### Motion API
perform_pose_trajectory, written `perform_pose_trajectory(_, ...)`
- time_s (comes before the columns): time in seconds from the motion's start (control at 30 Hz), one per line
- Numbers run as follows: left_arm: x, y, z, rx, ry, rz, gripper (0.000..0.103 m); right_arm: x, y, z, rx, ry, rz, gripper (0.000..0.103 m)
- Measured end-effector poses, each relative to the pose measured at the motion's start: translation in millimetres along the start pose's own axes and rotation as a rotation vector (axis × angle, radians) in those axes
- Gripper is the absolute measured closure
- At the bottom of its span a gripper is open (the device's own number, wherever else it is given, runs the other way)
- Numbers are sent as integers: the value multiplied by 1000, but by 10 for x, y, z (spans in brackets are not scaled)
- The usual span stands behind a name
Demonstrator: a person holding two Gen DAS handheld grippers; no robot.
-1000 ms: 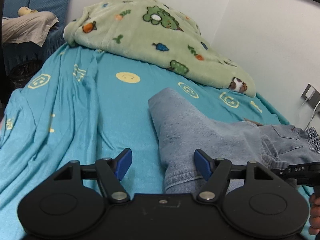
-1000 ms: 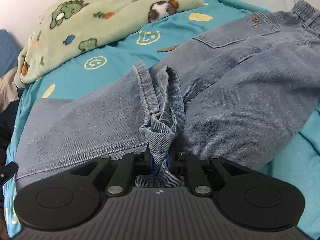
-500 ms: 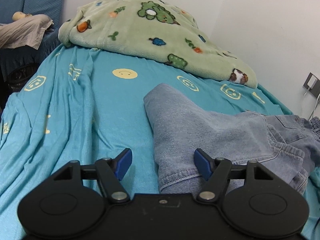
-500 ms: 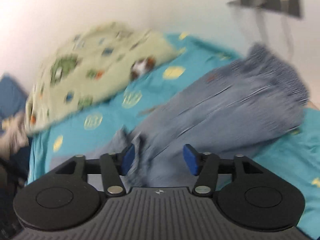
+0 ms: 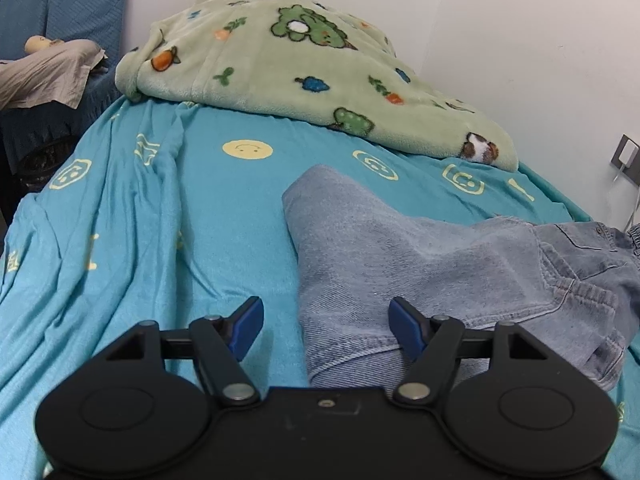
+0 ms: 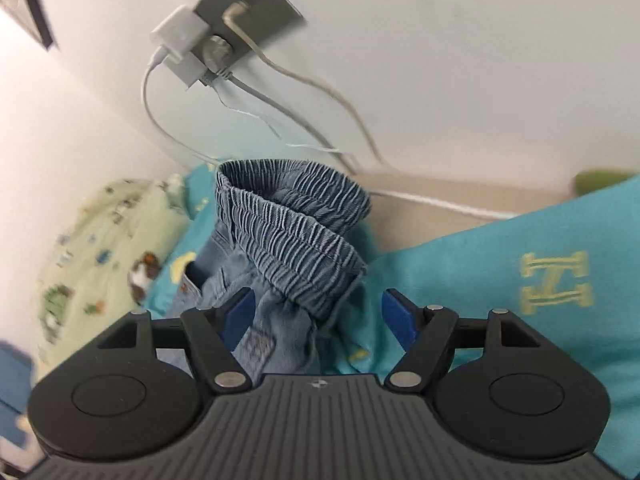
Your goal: Fold clothes
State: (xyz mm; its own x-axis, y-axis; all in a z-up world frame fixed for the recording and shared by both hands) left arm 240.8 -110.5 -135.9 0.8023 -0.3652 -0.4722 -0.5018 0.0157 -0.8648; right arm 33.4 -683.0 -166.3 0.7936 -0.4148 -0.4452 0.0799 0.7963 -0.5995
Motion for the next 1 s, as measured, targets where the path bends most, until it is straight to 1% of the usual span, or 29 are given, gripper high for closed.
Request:
perform_pose_trajectory(0.07, 5, 1, -9, -2, -3, 0, 36, 168, 32, -19, 51, -38, 20, 29)
perform_pose_trajectory(0.1, 8, 0, -13, -4, -5, -1, 36, 245, 46, -10, 56, -40, 24, 28)
perform_pose_trajectory(0.17, 9, -5, -23, -7, -7, 0, 36, 364, 67, 33, 31, -13, 18, 28)
perform_pose_trajectory(0.23, 13, -14, -31, -8, -8, 2, 36, 388, 66, 130, -21, 10, -26, 33)
perform_pose_trajectory(0.27, 16, -19, -36, -5, -7, 3, 36, 371, 67, 203, -55, 7, -53, 44)
perform_pose_trajectory(0.3, 18, -25, -41, -3, -7, 3, 36, 337, 72, 294, -95, 7, -75, 58)
perform_pose_trajectory(0.33, 12, -31, -49, 5, -6, 1, 36, 286, 76, 401, -137, 10, -95, 62)
perform_pose_trajectory(0.37, 2, -38, -58, 14, -6, -2, 36, 235, 80, 509, -179, 12, -114, 71)
perform_pose_trajectory(0.4, -12, -45, -67, 20, -4, -4, 36, 170, 80, 629, -219, 8, -138, 76)
perform_pose_trajectory(0.47, -42, -62, -76, 17, 6, -6, 36, -5, 74, 909, -284, -28, -196, 80)
perform_pose_trajectory(0.6, -124, -115, -81, 3, 31, -16, 36, -377, 132, 1551, -343, -137, -281, 82)
perform_pose_trajectory(0.7, -197, -166, -64, 1, 36, -24, 36, -570, 293, 2092, -465, -221, -331, 83)
perform_pose_trajectory(0.77, -247, -193, -45, -9, 42, -27, 36, -670, 488, 2469, -555, -271, -355, 83)
perform_pose_trajectory(0.87, -318, -243, -18, -21, 47, -34, 36, -823, 842, 2921, -646, -340, -358, 83)
perform_pose_trajectory(0.93, -364, -292, 7, -34, 53, -44, 36, -937, 1120, 3159, -703, -384, -351, 83)
perform_pose_trajectory(1.0, -419, -348, 45, -49, 61, -57, 36, -1102, 1421, 3292, -764, -427, -341, 83)
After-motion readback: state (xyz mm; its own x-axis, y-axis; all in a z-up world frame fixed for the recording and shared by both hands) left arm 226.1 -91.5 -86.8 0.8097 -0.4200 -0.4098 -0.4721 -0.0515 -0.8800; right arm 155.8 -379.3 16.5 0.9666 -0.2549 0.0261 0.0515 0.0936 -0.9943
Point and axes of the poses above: each gripper's, at about its wrist camera, not at the fingertips, and x roughly the way its jaws point, z to its left, y to its underside, the point moved 5 cm from there along x, roughly the way its jaws point, and after that the axes turned 11 degrees about -z, right-handed, at the moved point
